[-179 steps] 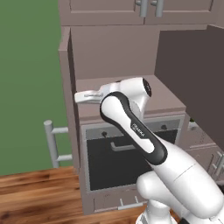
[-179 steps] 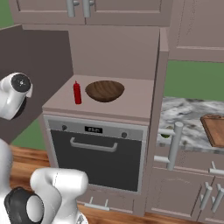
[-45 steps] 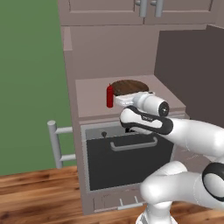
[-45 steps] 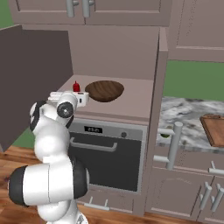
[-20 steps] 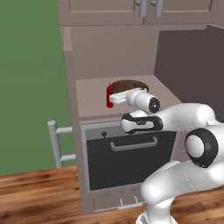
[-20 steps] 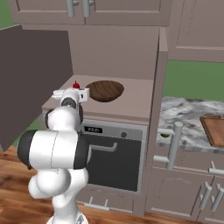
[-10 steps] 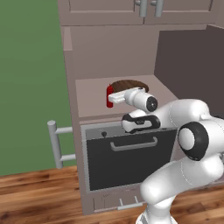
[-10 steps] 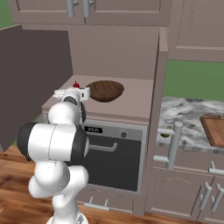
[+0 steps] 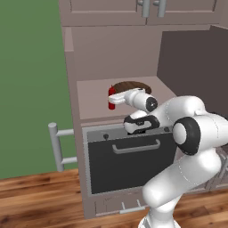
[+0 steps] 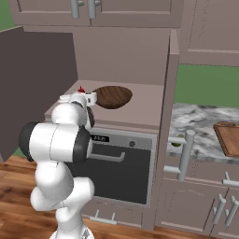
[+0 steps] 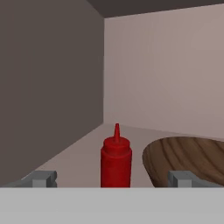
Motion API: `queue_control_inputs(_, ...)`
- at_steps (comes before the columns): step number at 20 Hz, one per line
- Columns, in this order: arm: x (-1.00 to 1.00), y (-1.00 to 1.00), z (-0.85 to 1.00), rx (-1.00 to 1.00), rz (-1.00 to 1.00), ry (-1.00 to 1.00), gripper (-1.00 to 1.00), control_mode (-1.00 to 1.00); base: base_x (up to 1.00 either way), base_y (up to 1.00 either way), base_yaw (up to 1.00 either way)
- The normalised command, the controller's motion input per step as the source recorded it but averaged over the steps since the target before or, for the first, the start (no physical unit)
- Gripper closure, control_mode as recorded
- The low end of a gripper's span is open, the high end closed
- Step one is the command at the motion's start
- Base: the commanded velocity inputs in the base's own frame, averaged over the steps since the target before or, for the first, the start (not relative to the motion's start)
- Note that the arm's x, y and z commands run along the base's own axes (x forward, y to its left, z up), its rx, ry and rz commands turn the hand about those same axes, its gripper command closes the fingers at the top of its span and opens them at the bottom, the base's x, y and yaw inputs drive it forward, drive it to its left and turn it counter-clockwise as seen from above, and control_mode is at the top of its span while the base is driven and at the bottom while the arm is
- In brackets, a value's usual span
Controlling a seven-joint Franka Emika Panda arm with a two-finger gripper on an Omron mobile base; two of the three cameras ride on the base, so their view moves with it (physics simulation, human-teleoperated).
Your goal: Open the cabinet. Place the bowl and condiment on the counter. Then place the lime and garlic on the cutting board.
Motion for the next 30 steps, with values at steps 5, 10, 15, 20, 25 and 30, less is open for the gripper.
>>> queue_control_inputs(5,0.21,0.13,0.0,-0.01,0.0,0.0,-1.0,-1.0,0.0,0.0,0.0)
queue_control_inputs(10,0.2,0.1,-0.05,-0.01,0.0,0.0,-1.0,-1.0,0.0,0.0,0.0)
queue_control_inputs(15,0.16,0.01,-0.15,-0.01,0.0,0.0,-1.0,-1.0,0.0,0.0,0.0)
queue_control_inputs(20,0.14,0.03,-0.1,-0.01,0.0,0.0,-1.0,-1.0,0.0,0.0,0.0)
queue_control_inputs(25,0.16,0.12,-0.03,-0.02,0.0,0.0,-1.0,-1.0,0.0,0.0,0.0)
queue_control_inputs(30,0.15,0.11,-0.03,0.0,0.0,0.0,-1.0,-1.0,0.0,0.0,0.0)
